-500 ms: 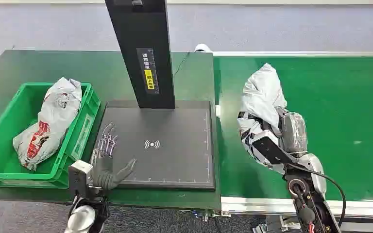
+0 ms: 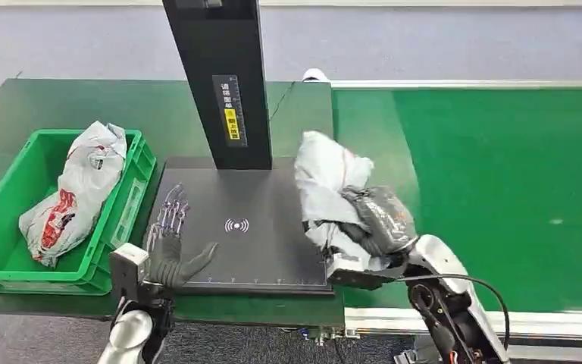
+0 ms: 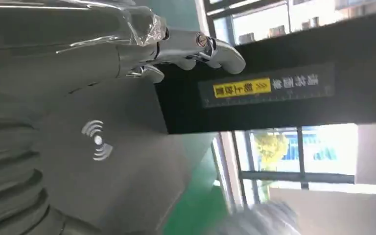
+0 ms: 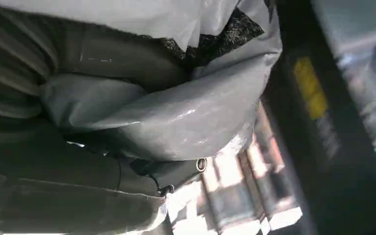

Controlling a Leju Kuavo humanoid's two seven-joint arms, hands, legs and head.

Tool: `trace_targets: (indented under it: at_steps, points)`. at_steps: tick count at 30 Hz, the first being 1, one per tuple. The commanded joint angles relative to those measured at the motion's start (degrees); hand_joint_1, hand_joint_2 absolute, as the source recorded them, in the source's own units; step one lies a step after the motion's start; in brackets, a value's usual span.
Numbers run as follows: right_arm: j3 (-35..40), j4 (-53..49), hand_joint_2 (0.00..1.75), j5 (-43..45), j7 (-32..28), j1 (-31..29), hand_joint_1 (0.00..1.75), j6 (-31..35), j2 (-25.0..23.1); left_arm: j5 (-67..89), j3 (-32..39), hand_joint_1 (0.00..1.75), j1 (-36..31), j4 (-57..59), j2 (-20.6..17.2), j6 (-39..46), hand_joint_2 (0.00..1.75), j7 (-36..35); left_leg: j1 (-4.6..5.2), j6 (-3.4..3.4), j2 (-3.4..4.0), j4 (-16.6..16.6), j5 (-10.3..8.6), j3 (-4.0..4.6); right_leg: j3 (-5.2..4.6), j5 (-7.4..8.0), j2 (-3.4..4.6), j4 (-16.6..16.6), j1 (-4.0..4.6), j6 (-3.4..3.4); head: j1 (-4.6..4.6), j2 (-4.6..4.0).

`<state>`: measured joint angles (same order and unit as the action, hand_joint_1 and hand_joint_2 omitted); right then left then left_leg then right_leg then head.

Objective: Moved the parcel from conveyor to table for the left to box.

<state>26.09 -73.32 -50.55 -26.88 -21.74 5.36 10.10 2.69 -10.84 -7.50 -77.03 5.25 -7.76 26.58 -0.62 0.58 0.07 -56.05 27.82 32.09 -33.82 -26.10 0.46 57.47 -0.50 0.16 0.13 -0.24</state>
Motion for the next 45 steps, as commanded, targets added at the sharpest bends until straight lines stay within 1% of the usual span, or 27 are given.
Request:
trace_targets:
  at_steps: [1, 3, 4, 5, 7, 9, 11, 14, 16, 19, 21, 22, 23, 24, 26, 28, 33, 36, 38, 39, 40, 41, 42, 44, 45]
  points:
    - [18.93, 22.26, 1.75, -0.40, 1.79, -11.83, 1.75, -7.53, -6.87, -0.20, -3.59, 0.00, -4.10, 7.51, -0.67, -0.61, 1.75, 0.22, 0.01, -0.02, 0.25, 0.12, -0.05, -0.21, 0.12, 0.08, 0.21, -0.09, 0.00, -0.04, -0.02, 0.00]
    - [19.86, 23.50, 1.75, -0.41, 1.77, -12.16, 1.75, -7.61, -7.32, -0.11, -3.82, 0.00, -4.27, 7.58, -0.35, -0.73, 1.75, 0.03, -0.03, -0.02, 0.26, 0.11, -0.01, -0.23, 0.14, 0.07, 0.23, -0.10, 0.04, -0.04, -0.04, 0.00]
    - [20.47, 23.94, 1.75, -0.04, 1.29, -12.17, 1.75, -7.30, -7.65, -0.06, -3.86, 0.00, -4.35, 7.66, -0.22, -0.76, 1.75, -0.08, -0.01, -0.02, 0.10, 0.06, -0.03, -0.13, 0.08, 0.03, 0.09, -0.06, 0.01, -0.02, -0.02, 0.00]
    - [20.53, 23.97, 1.75, -0.04, 1.29, -12.07, 1.75, -7.30, -7.68, -0.06, -3.87, 0.00, -4.35, 7.65, -0.19, -0.76, 1.75, -0.08, 0.00, -0.03, 0.09, 0.10, -0.04, -0.21, 0.15, 0.03, 0.07, -0.09, 0.01, -0.02, -0.04, 0.00]
    - [22.22, 23.21, 1.75, 0.72, 0.02, -12.10, 1.75, -7.65, -7.80, 0.10, -4.07, 0.00, -4.65, 8.26, -0.13, -1.07, 1.75, -0.40, 0.00, -0.04, 0.06, 0.10, -0.03, -0.23, 0.19, 0.02, 0.03, -0.11, 0.02, -0.02, -0.02, 0.00]
    - [23.04, 22.74, 1.75, 0.69, 0.03, -12.26, 1.75, -7.70, -8.02, 0.14, -4.16, 0.00, -4.80, 8.62, -0.12, -1.11, 1.75, -0.40, 0.00, -0.04, 0.05, 0.04, -0.03, -0.08, 0.05, 0.02, 0.04, -0.04, 0.00, -0.01, -0.02, 0.00]
    - [23.66, 22.42, 1.75, 1.06, -0.21, -12.35, 1.75, -7.77, -8.16, 0.12, -4.25, 0.00, -4.79, 8.67, -0.15, -1.25, 1.75, -0.33, 0.01, -0.04, 0.06, 0.08, -0.04, -0.17, 0.14, 0.03, 0.03, -0.08, 0.00, -0.01, -0.02, 0.00]
    - [24.08, 20.60, 1.75, 1.61, -1.81, -11.75, 1.75, -5.56, -8.14, 0.02, -4.25, 0.00, -4.48, 8.13, -0.16, -1.38, 1.75, -0.23, 0.02, -0.03, -0.01, 0.07, -0.05, -0.12, 0.08, 0.01, -0.04, -0.05, -0.01, -0.02, -0.02, 0.00]
    - [23.91, 17.29, 1.75, 2.71, -3.26, -10.45, 1.75, -2.57, -7.40, -0.05, -4.15, 0.00, -4.06, 7.48, -0.14, -1.61, 1.75, -0.29, 0.01, -0.03, -0.05, 0.06, -0.04, -0.13, 0.10, 0.00, -0.07, -0.05, 0.01, -0.02, -0.02, 0.00]
    - [23.00, 13.02, 1.75, 3.68, -3.81, -8.73, 1.75, -0.09, -6.43, -0.08, -4.27, 0.00, -3.79, 7.13, -0.19, -1.99, 1.75, -0.44, 0.01, -0.04, -0.01, 0.03, -0.03, -0.08, 0.05, -0.01, -0.03, -0.03, 0.00, -0.01, -0.02, 0.00]
    - [22.49, 10.97, 1.75, 3.91, -3.58, -7.94, 1.75, 0.95, -5.82, -0.07, -4.34, 0.00, -3.73, 7.17, -0.15, -2.05, 1.75, -0.44, 0.00, -0.04, -0.07, 0.03, -0.02, -0.10, 0.09, -0.03, -0.10, -0.04, 0.01, -0.01, -0.02, 0.00]
    - [22.08, 10.50, 1.75, 3.28, -2.09, -7.66, 1.75, 1.95, -5.65, -0.04, -4.39, 0.00, -3.79, 7.23, -0.08, -2.11, 1.75, -0.48, 0.01, -0.04, -0.09, 0.03, -0.03, -0.07, 0.05, -0.02, -0.10, -0.04, 0.00, 0.00, -0.04, 0.00]
    - [21.88, 10.53, 1.75, 2.78, -1.15, -7.62, 1.15, 2.48, -5.45, -0.02, -4.41, 0.00, -3.90, 7.30, -0.04, -2.18, 1.75, -0.51, 0.00, -0.05, -0.10, 0.03, -0.03, -0.08, 0.08, -0.02, -0.12, -0.05, 0.01, 0.00, 0.00, 0.00]
    - [21.84, 10.58, 1.75, 2.81, -1.18, -7.66, 0.00, 2.42, -5.30, -0.02, -4.42, 0.00, -3.96, 7.29, 0.00, -2.18, 1.75, -0.51, 0.00, -0.06, -0.13, 0.05, -0.01, -0.15, 0.16, -0.05, -0.16, -0.07, 0.02, 0.00, -0.04, 0.00]
    - [20.35, 11.08, 1.75, 3.32, 0.08, -7.30, 0.00, 3.57, -4.83, 0.03, -4.43, 0.00, -4.33, 7.28, -0.07, -2.33, 1.75, -0.58, 0.01, -0.04, -0.08, 0.01, -0.04, -0.03, 0.02, -0.01, -0.09, -0.03, 0.00, 0.00, -0.02, 0.00]
    - [19.05, 11.10, 1.75, 4.17, 0.30, -6.77, 0.00, 4.77, -4.66, 0.00, -4.34, 0.00, -4.34, 7.11, -0.17, -2.40, 1.75, -0.67, 0.02, -0.05, -0.17, 0.04, -0.06, -0.11, 0.13, -0.02, -0.20, -0.05, 0.00, -0.01, -0.02, 0.00]
    - [18.78, 11.01, 1.75, 4.39, 0.29, -6.50, 0.00, 5.07, -4.56, 0.00, -4.28, 0.00, -4.19, 7.01, -0.24, -2.37, 1.75, -0.67, 0.01, -0.05, -0.12, 0.04, -0.06, -0.10, 0.10, -0.01, -0.14, -0.06, 0.00, -0.01, -0.04, 0.00]
    - [16.32, 10.88, 1.75, 5.86, 1.58, -4.76, 0.00, 6.39, -4.16, 0.01, -4.37, 0.00, -4.09, 7.07, -0.24, -2.46, 1.75, -0.81, 0.00, -0.04, -0.15, 0.05, -0.05, -0.13, 0.14, -0.02, -0.18, -0.07, 0.01, -0.01, -0.02, 0.00]
    - [13.69, 10.42, 1.75, 9.09, 1.15, -2.92, 0.00, 5.80, -4.35, 0.04, -4.44, 0.00, -4.16, 7.33, -0.27, -2.38, 1.75, -0.83, -0.01, -0.05, -0.21, 0.08, -0.04, -0.19, 0.21, -0.04, -0.24, -0.11, 0.02, -0.01, -0.02, 0.00]
    - [11.54, 10.36, 1.75, 13.53, 1.16, -1.88, 0.00, 1.93, -4.83, 0.08, -4.49, 0.00, -4.21, 7.65, -0.35, -2.25, 1.75, -0.83, 0.00, -0.05, -0.15, 0.04, -0.05, -0.09, 0.09, -0.02, -0.16, -0.07, 0.01, 0.00, -0.02, 0.00]
    - [9.06, 9.84, 1.75, 19.93, 0.16, -0.60, 0.00, -3.14, -5.47, 0.13, -4.49, 0.00, -4.17, 7.87, -0.37, -2.17, 1.75, -0.80, 0.00, -0.06, -0.21, 0.08, -0.05, -0.18, 0.20, -0.03, -0.22, -0.13, 0.02, 0.00, -0.02, 0.00]
    - [7.75, 9.31, 1.75, 22.62, -0.44, 0.42, 0.00, -4.84, -5.48, 0.17, -4.44, 0.00, -3.99, 7.85, -0.38, -2.19, 1.75, -0.65, 0.00, -0.06, -0.20, 0.10, -0.04, -0.21, 0.23, -0.03, -0.22, -0.13, 0.01, 0.00, -0.02, 0.00]
    - [7.77, 9.12, 1.75, 22.62, -0.44, 0.76, 0.00, -4.83, -5.35, 0.20, -4.45, 0.00, -3.90, 7.82, -0.41, -2.22, 1.75, -0.61, 0.00, -0.05, -0.19, 0.08, -0.05, -0.16, 0.18, -0.02, -0.21, -0.11, 0.01, 0.00, -0.02, 0.00]
    - [3.86, 7.51, 1.75, 31.90, -2.05, 3.61, 0.00, -10.66, -6.52, 0.31, -4.12, 0.00, -3.42, 7.56, -0.30, -1.93, 1.75, -0.45, 0.01, -0.05, -0.20, 0.11, -0.05, -0.20, 0.22, -0.03, -0.22, -0.14, 0.01, -0.01, -0.02, 0.00]
    - [2.72, 6.67, 1.75, 33.85, -1.81, 4.92, 0.00, -11.53, -6.77, 0.90, -4.26, 0.00, -3.21, 7.35, -0.47, -1.86, 1.75, -0.41, 0.00, -0.04, -0.19, 0.07, -0.04, -0.15, 0.17, -0.04, -0.20, -0.09, 0.01, -0.01, -0.02, 0.00]
